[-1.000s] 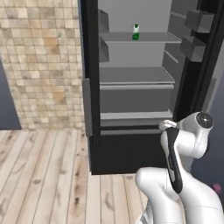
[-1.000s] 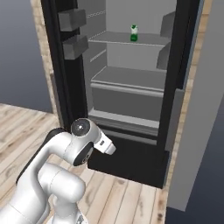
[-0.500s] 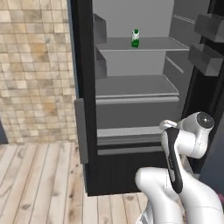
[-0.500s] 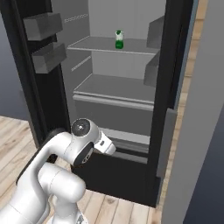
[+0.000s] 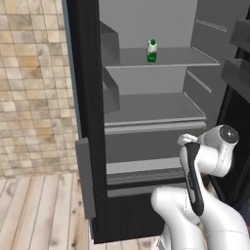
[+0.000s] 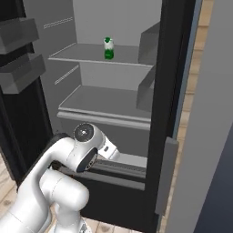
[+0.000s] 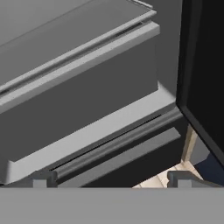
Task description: Take a sugar cube from the saucer and place it inside the coffee. Then, grab milk from the fridge and place it next to the coffee on the counter to sweeten the coffee.
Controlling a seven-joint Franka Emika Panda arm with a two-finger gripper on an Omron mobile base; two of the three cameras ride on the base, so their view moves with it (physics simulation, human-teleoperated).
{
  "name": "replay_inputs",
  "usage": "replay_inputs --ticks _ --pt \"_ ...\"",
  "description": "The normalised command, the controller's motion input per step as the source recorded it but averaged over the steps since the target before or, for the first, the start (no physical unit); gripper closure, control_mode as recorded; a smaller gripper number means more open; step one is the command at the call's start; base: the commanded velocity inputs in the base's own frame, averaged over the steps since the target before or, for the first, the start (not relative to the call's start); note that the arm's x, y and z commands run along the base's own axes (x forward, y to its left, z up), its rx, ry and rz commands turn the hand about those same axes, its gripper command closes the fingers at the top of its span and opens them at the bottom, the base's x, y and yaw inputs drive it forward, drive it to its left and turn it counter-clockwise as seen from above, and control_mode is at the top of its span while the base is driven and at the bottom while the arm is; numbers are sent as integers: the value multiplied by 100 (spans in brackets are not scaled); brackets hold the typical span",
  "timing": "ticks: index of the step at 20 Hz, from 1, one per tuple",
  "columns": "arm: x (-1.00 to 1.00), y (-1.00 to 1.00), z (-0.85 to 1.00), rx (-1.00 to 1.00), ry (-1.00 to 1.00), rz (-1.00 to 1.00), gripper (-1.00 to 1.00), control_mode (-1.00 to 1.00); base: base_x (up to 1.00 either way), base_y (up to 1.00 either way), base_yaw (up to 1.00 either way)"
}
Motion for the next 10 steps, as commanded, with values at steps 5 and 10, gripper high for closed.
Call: replay_inputs --ticks 5,10 --pt "0 0 0 0 0 0 -100 100 62 -2 -10" --pt "0 0 0 0 0 0 -100 100 50 0 -7"
